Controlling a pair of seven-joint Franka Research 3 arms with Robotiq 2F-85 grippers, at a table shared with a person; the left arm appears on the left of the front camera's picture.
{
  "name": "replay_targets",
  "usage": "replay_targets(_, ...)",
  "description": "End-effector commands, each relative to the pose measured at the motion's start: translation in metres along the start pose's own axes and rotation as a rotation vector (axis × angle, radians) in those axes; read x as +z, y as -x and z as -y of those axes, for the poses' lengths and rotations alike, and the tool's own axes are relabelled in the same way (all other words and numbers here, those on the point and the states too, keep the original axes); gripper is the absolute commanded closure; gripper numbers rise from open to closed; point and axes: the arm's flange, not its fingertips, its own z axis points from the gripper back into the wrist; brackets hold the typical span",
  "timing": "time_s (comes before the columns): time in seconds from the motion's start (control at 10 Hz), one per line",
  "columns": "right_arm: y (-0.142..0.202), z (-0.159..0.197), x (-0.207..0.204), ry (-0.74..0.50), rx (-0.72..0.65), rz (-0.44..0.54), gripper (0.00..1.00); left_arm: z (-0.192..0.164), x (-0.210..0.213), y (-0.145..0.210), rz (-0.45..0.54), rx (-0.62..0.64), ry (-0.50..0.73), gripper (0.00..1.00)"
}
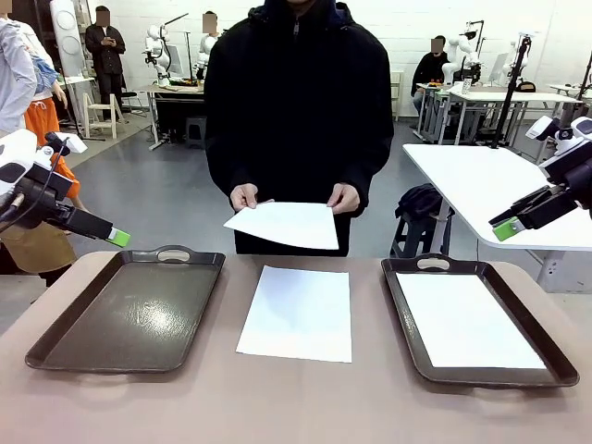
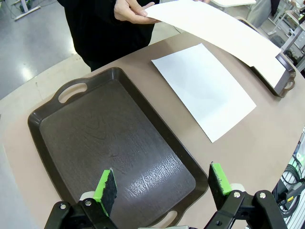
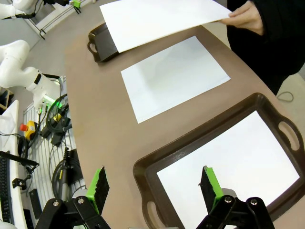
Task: Sort the A4 documents.
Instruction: Receive the A4 Paper.
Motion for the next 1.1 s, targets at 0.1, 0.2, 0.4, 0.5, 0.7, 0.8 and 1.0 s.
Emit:
replay_targets(0.1,0.0001,0.0000,0.0003,-0.006,0.016,0.003,0.00,-0.0019,-0.0001,0.0017,0.005,-0.001,0.007,0.00)
replay_targets(0.2,0.0001,0.0000,0.0003,-0.006,0.016,0.003,0.00,-0.0019,-0.0001,0.0017,0.005,-0.001,0.007,0.00)
replay_targets(0.4,0.0001,0.0000,0.0003,-0.006,0.016,0.003,0.00,-0.0019,-0.0001,0.0017,0.005,-0.001,0.007,0.00)
replay_targets(0.5,0.0001,0.0000,0.0003,-0.006,0.016,0.003,0.00,-0.0019,-0.0001,0.0017,0.005,-0.001,0.007,0.00)
replay_targets(0.7,0.0001,0.0000,0.0003,-0.006,0.016,0.003,0.00,-0.0019,-0.0001,0.0017,0.005,-0.001,0.007,0.00)
replay_targets(0.8,0.0001,0.0000,0.0003,-0.006,0.016,0.003,0.00,-0.0019,-0.0001,0.0017,0.005,-0.001,0.007,0.00)
replay_targets(1.0,0.0001,0.0000,0.0003,-0.006,0.016,0.003,0.00,-0.0019,-0.0001,0.0017,0.005,-0.001,0.007,0.00)
